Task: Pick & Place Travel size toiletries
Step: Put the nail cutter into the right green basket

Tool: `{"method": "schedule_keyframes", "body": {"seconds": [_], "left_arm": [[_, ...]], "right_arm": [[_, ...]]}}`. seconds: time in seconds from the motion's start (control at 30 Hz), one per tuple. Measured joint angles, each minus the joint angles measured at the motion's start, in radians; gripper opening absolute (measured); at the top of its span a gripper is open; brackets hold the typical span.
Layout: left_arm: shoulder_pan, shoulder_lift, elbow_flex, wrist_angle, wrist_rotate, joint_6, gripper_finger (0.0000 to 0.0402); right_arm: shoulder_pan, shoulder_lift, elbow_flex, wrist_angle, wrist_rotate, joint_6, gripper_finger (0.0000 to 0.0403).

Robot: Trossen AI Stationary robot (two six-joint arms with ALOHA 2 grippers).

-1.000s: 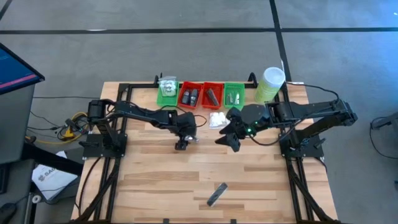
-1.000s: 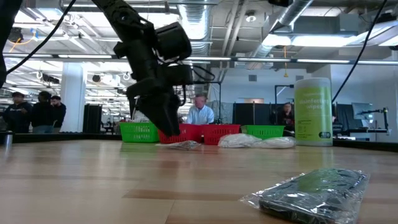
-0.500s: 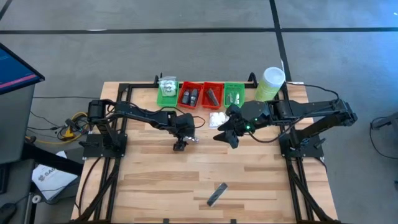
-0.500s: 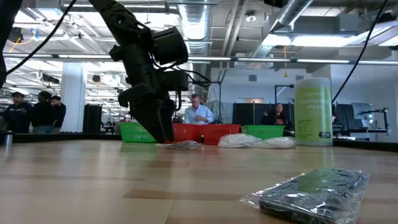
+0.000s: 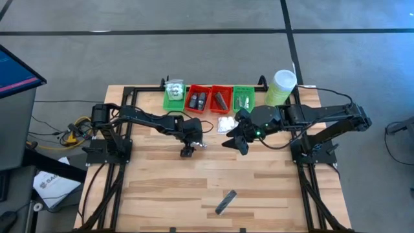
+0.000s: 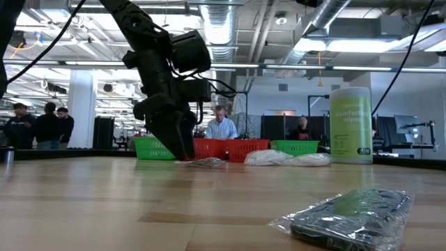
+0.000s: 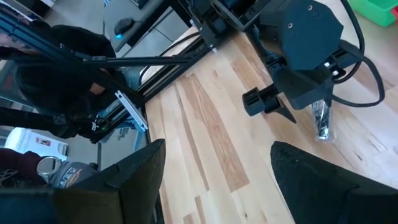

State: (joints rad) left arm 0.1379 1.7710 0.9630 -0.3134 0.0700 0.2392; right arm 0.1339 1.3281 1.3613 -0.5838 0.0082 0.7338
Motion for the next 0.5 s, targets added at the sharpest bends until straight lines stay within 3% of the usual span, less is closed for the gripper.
{"method": "schedule_keyframes", "body": {"seconds": [0.5], "left_arm": [[-0.006, 0.0, 0.0, -0.002, 0.001, -0.012, 0.029]], "right_arm": [[-0.013, 0.0, 0.0, 0.057, -0.004, -0.008, 0.0281]]}}
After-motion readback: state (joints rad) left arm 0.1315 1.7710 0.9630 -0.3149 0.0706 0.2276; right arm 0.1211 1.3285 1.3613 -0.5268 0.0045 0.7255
